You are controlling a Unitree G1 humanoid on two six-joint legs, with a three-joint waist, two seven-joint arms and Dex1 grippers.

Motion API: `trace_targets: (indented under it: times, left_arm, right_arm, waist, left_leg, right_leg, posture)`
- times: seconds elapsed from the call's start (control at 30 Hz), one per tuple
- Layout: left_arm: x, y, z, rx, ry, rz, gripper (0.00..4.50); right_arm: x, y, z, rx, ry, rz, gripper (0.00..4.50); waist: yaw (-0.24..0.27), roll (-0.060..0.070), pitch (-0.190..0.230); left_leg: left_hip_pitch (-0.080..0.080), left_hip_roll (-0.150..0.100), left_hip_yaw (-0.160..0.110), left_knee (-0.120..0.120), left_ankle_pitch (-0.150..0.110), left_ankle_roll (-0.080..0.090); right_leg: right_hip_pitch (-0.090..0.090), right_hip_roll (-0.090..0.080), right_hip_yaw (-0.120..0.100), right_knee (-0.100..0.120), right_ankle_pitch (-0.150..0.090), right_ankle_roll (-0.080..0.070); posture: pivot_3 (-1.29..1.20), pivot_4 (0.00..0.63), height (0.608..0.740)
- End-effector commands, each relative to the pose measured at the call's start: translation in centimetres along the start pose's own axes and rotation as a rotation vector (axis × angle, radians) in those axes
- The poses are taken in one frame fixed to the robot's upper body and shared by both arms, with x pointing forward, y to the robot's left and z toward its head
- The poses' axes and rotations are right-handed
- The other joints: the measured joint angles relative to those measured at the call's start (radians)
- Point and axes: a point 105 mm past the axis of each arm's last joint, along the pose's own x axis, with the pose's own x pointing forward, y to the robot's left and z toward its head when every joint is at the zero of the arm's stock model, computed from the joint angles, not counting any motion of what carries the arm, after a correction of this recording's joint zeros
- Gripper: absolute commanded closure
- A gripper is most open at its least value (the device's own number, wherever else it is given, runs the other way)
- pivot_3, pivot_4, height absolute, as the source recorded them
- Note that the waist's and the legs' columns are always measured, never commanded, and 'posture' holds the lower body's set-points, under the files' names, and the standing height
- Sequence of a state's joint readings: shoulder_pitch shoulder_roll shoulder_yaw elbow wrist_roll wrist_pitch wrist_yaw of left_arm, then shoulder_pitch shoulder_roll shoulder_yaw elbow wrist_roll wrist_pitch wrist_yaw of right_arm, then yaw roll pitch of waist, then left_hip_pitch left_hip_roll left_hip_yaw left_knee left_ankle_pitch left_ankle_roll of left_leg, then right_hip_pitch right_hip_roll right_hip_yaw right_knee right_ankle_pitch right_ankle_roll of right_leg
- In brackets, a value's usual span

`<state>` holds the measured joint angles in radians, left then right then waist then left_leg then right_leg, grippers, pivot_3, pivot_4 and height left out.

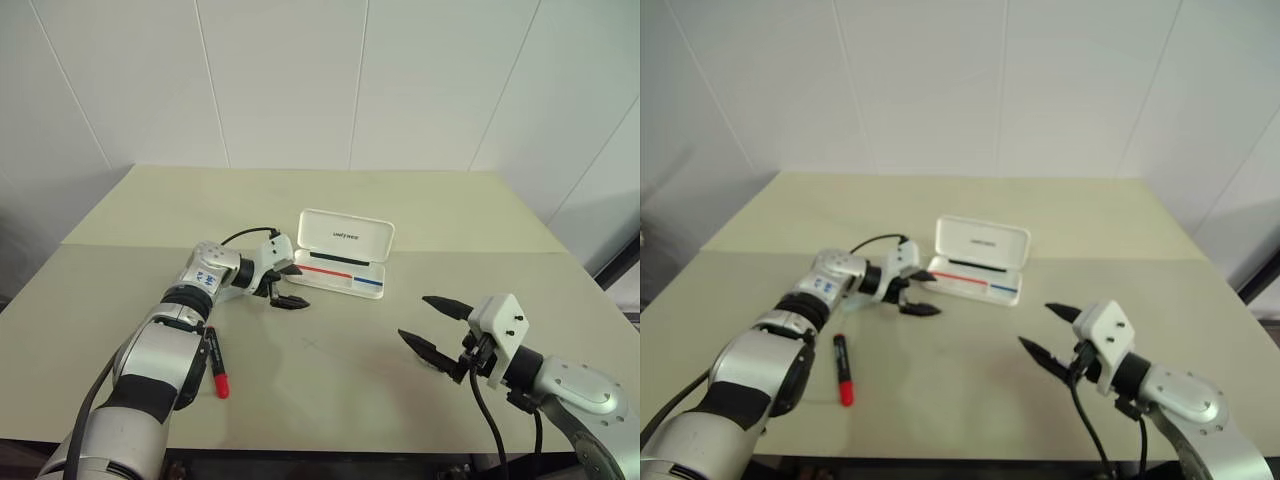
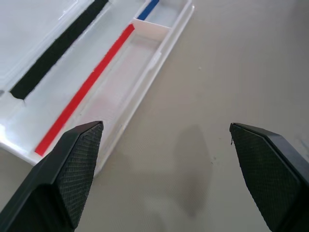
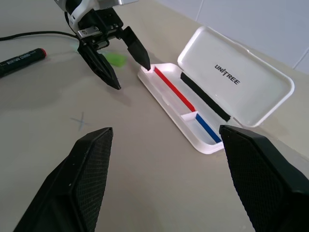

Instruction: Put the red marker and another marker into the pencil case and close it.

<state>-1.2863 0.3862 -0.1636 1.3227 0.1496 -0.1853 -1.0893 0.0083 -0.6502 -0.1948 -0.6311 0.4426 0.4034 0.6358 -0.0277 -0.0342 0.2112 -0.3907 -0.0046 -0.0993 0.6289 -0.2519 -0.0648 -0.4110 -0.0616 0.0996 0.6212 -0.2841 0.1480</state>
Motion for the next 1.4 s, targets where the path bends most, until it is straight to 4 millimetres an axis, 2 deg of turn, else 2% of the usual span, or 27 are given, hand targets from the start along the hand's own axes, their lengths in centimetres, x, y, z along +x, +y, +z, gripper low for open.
trace_targets:
  times: [0.03,0.33,0.5,1.03,1.13,1.4]
  left_arm:
    - [-0.2,0.9,1.4,0.043,-0.01,0.044,0.03]
    - [0.7,0.9,0.3,0.003,0.03,0.087,0.03]
    - [1.2,1.6,-0.1,-0.019,0.064,0.181,0.03]
    - [2.6,0.1,-1.8,-0.1,0.121,0.126,0.03]
    - [2.6,0.0,-1.7,-0.108,0.118,0.109,0.62]
    - [2.4,0.2,-1.5,-0.096,0.108,0.119,3.12]
  right_arm:
    - [-0.5,-0.1,1.5,-0.032,-0.042,-0.032,0.0]
    - [-1.0,-0.1,1.5,-0.033,-0.033,-0.05,0.0]
    - [-0.3,-0.4,1.7,-0.037,-0.043,-0.045,0.0]
    - [-0.6,0.1,1.7,-0.016,-0.029,-0.053,0.0]
    - [-0.7,0.1,1.7,-0.014,-0.025,-0.057,0.0]
    - [-0.4,-0.1,1.7,-0.01,-0.023,-0.056,0.0]
  waist:
    - [-0.001,0.0,0.0]
    - [0.001,0.0,0.0]
    - [0.001,0.0,0.0]
    - [0.0,0.0,0.0]
    - [-0.001,0.0,0.0]
    - [0.001,0.0,0.0]
  left_leg:
    - [0.0,0.0,0.0,0.0,0.0,0.0]
    - [0.0,0.0,0.0,0.0,0.0,0.0]
    - [0.0,0.0,0.0,0.0,0.0,0.0]
    - [0.002,0.0,0.0,0.001,0.0,0.0]
    - [0.002,0.0,0.0,0.0,0.0,0.0]
    - [0.002,0.0,0.0,0.0,0.0,0.0]
  right_leg:
    - [0.0,0.0,0.0,0.0,0.0,0.0]
    - [0.0,0.0,0.0,0.0,0.0,0.0]
    - [0.001,0.0,0.0,0.0,0.0,0.001]
    - [0.002,0.0,0.0,0.001,0.0,0.001]
    - [0.002,0.0,0.0,0.0,0.0,0.001]
    - [0.002,0.0,0.0,0.0,0.0,0.001]
  posture:
    - [0.0,0.15,0.74]
    - [0.0,0.15,0.74]
    - [0.0,0.15,0.74]
    - [0.0,0.15,0.74]
    - [0.0,0.15,0.74]
    - [0.0,0.15,0.74]
